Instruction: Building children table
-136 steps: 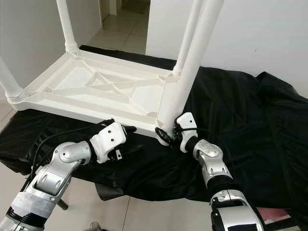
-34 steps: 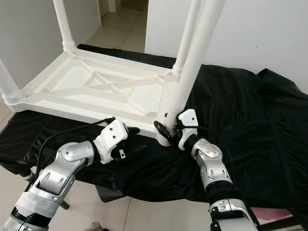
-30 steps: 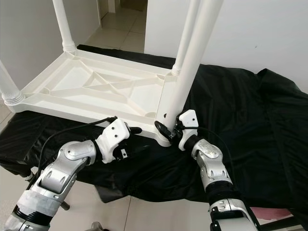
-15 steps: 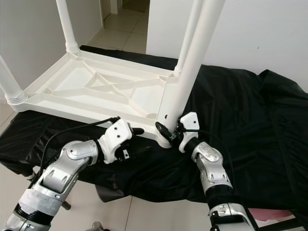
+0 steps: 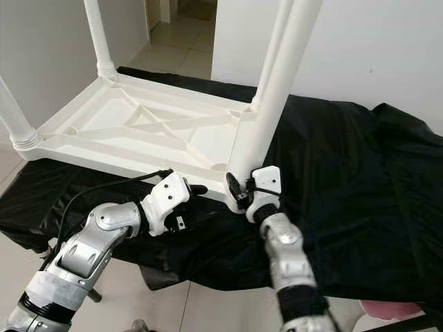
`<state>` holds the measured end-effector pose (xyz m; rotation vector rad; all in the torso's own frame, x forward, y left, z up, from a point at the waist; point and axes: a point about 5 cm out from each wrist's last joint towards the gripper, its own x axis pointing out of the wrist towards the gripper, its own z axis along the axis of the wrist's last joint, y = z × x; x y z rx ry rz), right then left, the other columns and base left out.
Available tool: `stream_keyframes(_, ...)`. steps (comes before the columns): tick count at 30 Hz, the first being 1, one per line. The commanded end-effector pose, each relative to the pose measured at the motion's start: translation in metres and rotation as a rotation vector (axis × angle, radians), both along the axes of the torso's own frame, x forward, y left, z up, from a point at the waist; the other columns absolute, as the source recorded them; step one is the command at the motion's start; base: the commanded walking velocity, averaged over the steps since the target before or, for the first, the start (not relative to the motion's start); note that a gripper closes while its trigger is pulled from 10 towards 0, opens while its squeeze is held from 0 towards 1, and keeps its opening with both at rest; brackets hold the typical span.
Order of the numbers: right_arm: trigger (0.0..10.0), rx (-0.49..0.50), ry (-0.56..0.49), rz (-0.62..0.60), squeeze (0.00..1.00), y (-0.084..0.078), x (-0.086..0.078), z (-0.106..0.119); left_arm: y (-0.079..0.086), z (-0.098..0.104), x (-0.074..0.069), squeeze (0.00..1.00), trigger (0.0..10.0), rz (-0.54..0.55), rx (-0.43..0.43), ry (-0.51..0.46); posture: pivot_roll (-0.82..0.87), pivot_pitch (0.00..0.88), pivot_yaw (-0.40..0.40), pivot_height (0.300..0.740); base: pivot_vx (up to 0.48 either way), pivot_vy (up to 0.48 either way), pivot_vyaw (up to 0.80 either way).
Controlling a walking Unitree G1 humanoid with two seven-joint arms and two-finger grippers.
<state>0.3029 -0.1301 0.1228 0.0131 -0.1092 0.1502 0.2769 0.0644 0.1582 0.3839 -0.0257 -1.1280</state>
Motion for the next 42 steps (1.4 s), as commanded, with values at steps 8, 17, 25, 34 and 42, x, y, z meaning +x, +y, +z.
stream_keyframes(8, 10.0, 0.027, 0.131, -0.175, 0.0, 0.016, -0.013, -0.022, 0.0, -0.003, -0.001, 0.0, 10.0, -0.033, 0.018, 0.005, -0.03, 0.015, -0.049, 0.74, 0.0, 0.0, 0.0)
stream_keyframes(17, 10.0, 0.067, 0.086, -0.136, 0.41, 0.02, -0.019, -0.012, 0.002, 0.0, 0.003, 0.0, 10.0, -0.043, 0.021, -0.001, -0.03, 0.0, -0.038, 0.74, 0.0, 0.0, 0.0)
stream_keyframes(25, 10.0, 0.083, 0.056, -0.104, 1.0, 0.021, -0.02, -0.007, 0.002, 0.0, 0.003, 0.0, 10.0, -0.04, 0.014, -0.006, -0.03, 0.0, -0.037, 0.74, 0.0, 0.0, 0.0)
stream_keyframes(34, 10.0, 0.073, 0.019, -0.087, 1.0, 0.008, -0.023, -0.002, 0.0, 0.0, 0.002, 0.0, 10.0, -0.015, -0.006, -0.015, -0.01, 0.0, -0.062, 0.74, 0.0, 0.0, 0.0)
stream_keyframes(42, 10.0, 0.096, 0.004, -0.05, 0.46, 0.004, -0.027, -0.002, 0.003, 0.0, 0.001, 0.0, 10.0, 0.031, -0.021, -0.025, -0.01, 0.0, -0.073, 0.74, 0.0, 0.0, 0.0)
